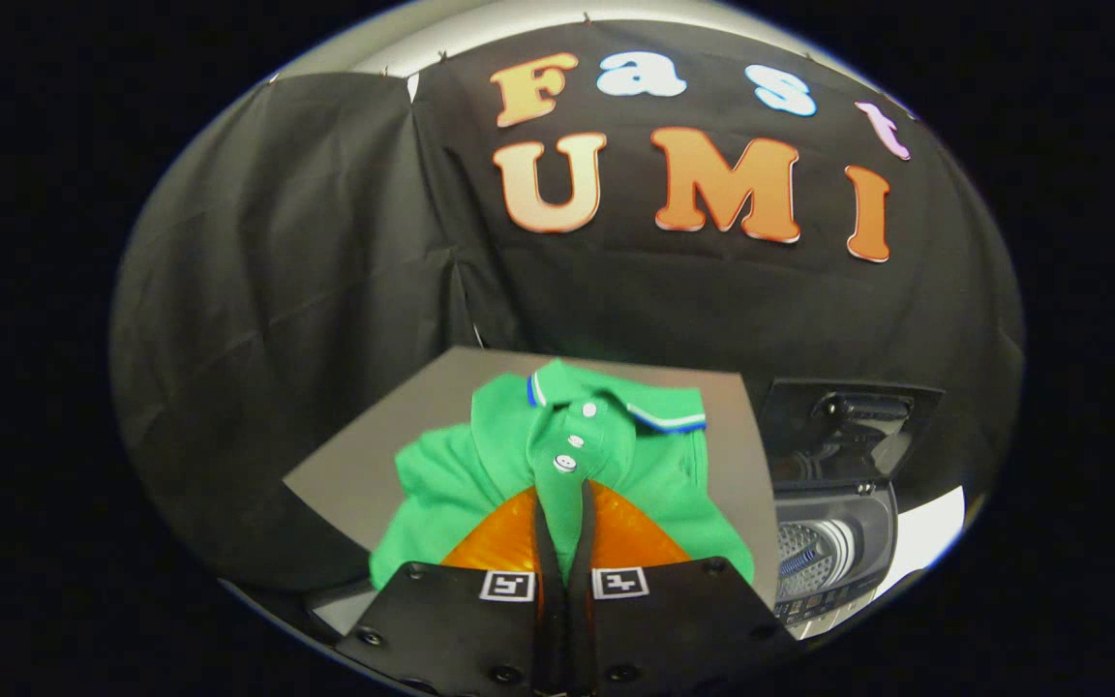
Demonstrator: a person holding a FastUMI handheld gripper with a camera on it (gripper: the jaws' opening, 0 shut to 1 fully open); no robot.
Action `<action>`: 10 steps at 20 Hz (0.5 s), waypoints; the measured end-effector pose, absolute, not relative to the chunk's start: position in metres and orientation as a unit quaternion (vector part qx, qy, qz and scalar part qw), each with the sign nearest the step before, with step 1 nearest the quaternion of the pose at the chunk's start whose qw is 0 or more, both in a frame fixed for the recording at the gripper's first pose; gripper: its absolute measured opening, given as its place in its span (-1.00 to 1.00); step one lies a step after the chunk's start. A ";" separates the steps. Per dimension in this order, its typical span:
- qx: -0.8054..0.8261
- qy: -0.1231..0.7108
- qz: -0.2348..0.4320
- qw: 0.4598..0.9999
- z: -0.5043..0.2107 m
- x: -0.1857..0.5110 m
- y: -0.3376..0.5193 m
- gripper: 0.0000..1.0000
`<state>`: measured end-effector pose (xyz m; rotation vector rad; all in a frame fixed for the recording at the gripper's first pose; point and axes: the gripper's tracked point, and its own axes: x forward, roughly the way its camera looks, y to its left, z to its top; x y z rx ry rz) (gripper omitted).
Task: Put the clothes into the washing machine and then close the washing machine lid.
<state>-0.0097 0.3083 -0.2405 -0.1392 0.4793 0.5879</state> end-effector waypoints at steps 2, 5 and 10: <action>-0.072 0.197 0.287 0.935 -0.198 -0.004 0.295 -0.84; -0.063 0.166 0.291 0.940 -0.157 0.014 0.278 -0.84; -0.053 0.135 0.274 0.951 -0.116 0.044 0.224 -0.84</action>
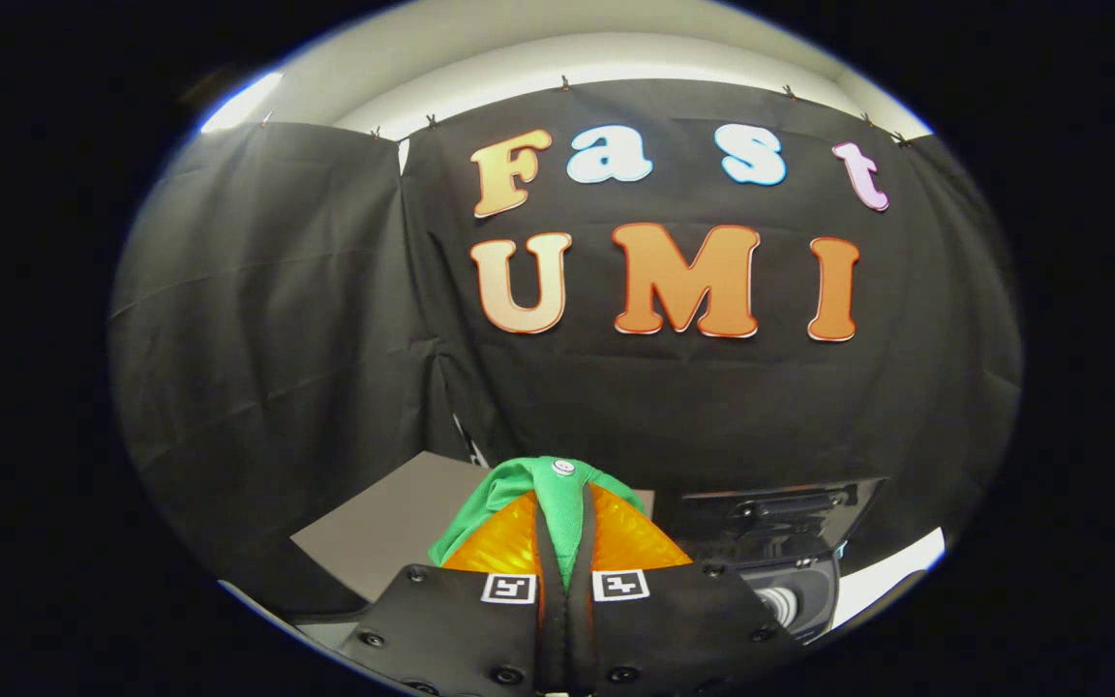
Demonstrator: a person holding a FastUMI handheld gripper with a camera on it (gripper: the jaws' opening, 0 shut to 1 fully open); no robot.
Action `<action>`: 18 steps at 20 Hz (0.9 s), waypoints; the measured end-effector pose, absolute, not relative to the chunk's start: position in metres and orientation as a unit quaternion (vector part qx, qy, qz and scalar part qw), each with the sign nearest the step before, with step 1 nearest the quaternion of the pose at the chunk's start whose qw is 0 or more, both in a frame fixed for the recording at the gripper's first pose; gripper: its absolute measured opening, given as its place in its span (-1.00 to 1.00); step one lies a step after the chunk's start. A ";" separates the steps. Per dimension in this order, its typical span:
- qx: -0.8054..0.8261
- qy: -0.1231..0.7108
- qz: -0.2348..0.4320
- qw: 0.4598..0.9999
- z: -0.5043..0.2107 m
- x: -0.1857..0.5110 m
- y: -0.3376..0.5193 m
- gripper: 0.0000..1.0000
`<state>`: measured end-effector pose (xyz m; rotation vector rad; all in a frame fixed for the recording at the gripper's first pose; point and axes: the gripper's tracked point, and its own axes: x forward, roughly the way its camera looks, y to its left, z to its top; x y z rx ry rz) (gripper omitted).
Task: Put the clothes into the washing machine and then close the washing machine lid.
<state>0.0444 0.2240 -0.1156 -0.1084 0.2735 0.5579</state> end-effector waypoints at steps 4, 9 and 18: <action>-0.059 0.115 0.246 0.961 -0.093 0.072 0.171 -0.85; -0.062 0.103 0.213 0.970 -0.077 0.104 0.109 -0.85; -0.054 0.150 0.164 0.973 -0.131 0.150 0.019 -0.84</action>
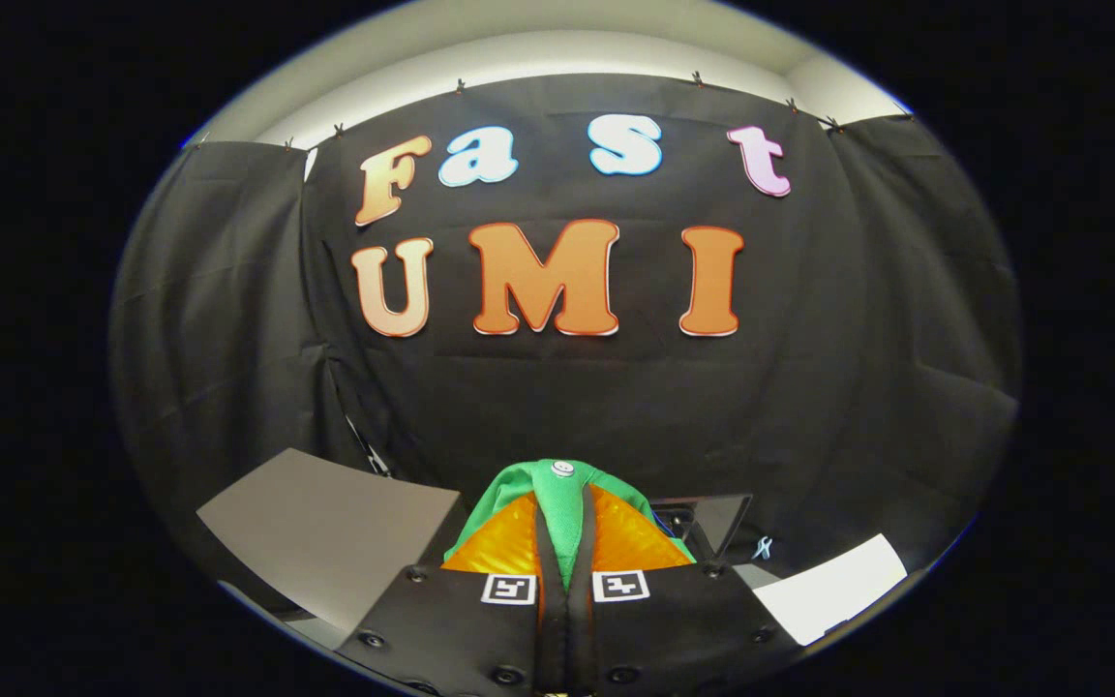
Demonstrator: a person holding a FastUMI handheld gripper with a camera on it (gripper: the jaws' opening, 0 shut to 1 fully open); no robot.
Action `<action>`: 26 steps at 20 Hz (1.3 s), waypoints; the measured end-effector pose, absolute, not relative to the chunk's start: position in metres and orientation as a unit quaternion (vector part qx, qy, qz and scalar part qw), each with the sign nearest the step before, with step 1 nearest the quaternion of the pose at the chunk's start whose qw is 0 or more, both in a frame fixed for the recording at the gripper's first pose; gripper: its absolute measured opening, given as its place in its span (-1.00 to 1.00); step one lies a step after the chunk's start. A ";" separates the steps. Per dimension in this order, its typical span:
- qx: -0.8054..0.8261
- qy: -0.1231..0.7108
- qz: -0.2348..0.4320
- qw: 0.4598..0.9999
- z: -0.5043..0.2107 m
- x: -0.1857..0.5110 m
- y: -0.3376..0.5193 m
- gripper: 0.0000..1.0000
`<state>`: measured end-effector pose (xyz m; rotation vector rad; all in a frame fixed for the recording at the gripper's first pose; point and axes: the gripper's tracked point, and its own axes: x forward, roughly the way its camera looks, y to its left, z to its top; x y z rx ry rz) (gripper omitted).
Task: Put the clothes into the washing machine and then close the washing machine lid.
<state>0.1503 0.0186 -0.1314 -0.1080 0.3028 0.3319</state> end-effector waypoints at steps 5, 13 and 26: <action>-0.054 0.192 0.156 0.967 -0.184 0.170 -0.009 -0.84; -0.060 0.244 0.161 0.954 -0.259 0.190 -0.027 -0.84; -0.074 0.359 0.142 0.919 -0.404 0.212 -0.042 -0.84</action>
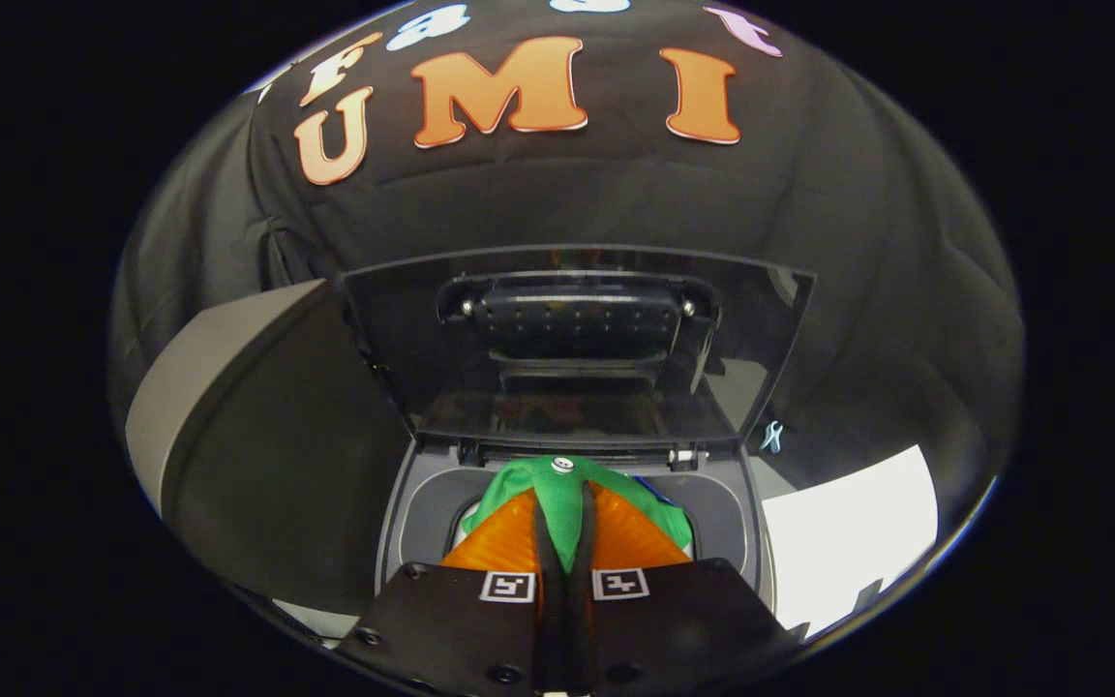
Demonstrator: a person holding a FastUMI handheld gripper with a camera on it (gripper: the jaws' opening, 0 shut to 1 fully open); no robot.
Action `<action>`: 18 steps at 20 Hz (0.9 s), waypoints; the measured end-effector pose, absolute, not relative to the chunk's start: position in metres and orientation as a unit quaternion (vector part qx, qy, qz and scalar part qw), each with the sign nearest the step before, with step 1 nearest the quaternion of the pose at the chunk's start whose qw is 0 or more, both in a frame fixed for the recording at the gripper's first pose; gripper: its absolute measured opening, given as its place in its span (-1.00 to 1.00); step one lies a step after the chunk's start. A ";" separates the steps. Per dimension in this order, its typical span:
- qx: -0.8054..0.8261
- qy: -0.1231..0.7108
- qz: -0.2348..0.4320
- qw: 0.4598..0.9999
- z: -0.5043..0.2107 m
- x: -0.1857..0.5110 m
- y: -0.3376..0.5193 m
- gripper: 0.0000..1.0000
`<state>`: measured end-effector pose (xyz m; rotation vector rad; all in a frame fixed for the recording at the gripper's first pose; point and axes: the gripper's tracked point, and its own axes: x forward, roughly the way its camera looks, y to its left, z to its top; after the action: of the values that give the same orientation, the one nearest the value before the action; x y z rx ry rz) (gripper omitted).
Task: Put the clothes into the washing machine and then close the washing machine lid.
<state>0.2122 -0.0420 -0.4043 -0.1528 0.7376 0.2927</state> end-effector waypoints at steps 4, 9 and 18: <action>-0.084 0.379 0.140 0.911 -0.440 0.221 -0.041 -0.84; -0.097 0.405 0.129 0.900 -0.478 0.223 -0.043 -0.83; -0.104 0.406 0.088 0.904 -0.481 0.223 -0.057 0.37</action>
<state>0.2227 -0.0566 -0.4813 -0.2152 0.8397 0.1810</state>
